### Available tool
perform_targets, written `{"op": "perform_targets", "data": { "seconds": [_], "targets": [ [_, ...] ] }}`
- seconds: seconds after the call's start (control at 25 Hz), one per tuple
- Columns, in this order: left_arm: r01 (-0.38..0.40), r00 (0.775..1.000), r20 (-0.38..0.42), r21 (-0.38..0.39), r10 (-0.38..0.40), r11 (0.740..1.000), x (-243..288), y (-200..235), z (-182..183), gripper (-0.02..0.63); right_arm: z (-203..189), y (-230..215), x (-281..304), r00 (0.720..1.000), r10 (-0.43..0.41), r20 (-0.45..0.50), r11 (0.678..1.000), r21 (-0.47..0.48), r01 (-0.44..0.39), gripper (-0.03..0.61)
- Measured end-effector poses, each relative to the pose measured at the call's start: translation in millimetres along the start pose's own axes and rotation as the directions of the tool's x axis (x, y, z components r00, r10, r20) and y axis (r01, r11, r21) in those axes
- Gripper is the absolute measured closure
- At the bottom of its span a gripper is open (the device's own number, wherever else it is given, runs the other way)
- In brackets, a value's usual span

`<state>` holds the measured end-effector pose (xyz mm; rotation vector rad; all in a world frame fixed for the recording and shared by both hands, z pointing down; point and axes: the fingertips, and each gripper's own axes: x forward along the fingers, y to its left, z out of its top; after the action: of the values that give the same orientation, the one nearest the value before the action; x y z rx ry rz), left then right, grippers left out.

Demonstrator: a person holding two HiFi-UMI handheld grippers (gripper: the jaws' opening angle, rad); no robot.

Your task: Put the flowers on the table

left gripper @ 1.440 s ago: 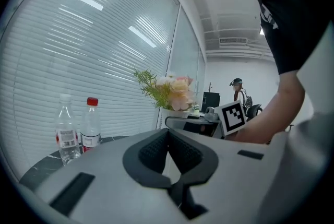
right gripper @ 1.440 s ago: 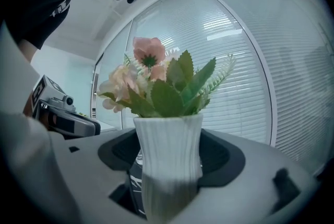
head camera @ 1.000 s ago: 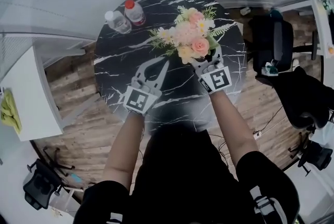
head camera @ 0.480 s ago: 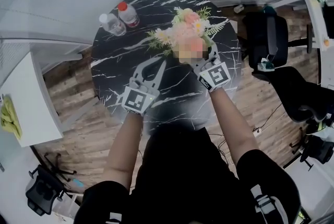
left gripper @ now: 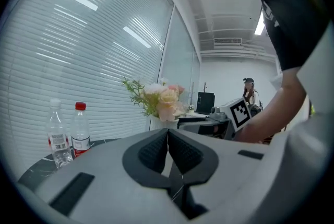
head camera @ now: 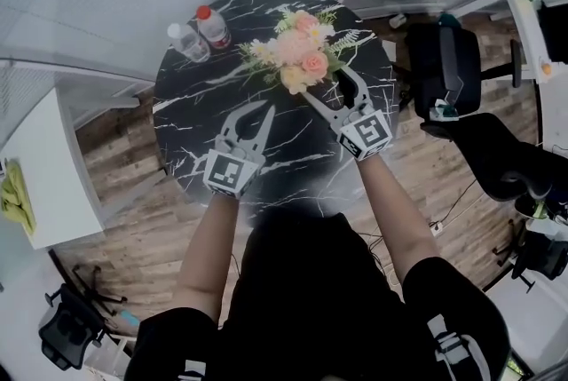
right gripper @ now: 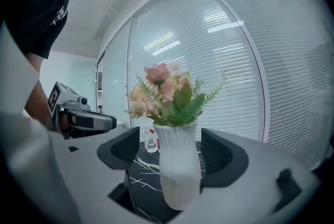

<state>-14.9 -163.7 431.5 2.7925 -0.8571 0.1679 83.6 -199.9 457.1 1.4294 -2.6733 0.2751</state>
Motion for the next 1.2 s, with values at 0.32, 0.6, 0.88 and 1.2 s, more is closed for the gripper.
{"op": "perform_targets", "data": {
  "seconds": [0.32, 0.6, 0.88, 1.2],
  "targets": [
    [-0.055, 0.998, -0.013, 0.022, 0.055, 0.998, -29, -51, 17, 0.601, 19, 29, -60, 0.996, 0.082, -0.036, 0.996, -0.012, -0.083, 0.230],
    [-0.084, 0.996, 0.013, 0.027, 0.084, 0.996, -56, -115, 45, 0.601, 56, 80, -128, 0.982, 0.190, 0.000, 0.982, -0.021, -0.190, 0.277],
    [-0.078, 0.996, 0.046, 0.041, 0.076, 0.996, -83, -182, 83, 0.601, 103, 126, -187, 0.959, 0.280, 0.043, 0.959, -0.041, -0.279, 0.472],
    [-0.075, 0.995, 0.068, 0.081, 0.070, 0.994, -112, -239, 111, 0.601, 135, 170, -239, 0.933, 0.358, 0.045, 0.932, -0.082, -0.354, 0.558]
  ]
}}
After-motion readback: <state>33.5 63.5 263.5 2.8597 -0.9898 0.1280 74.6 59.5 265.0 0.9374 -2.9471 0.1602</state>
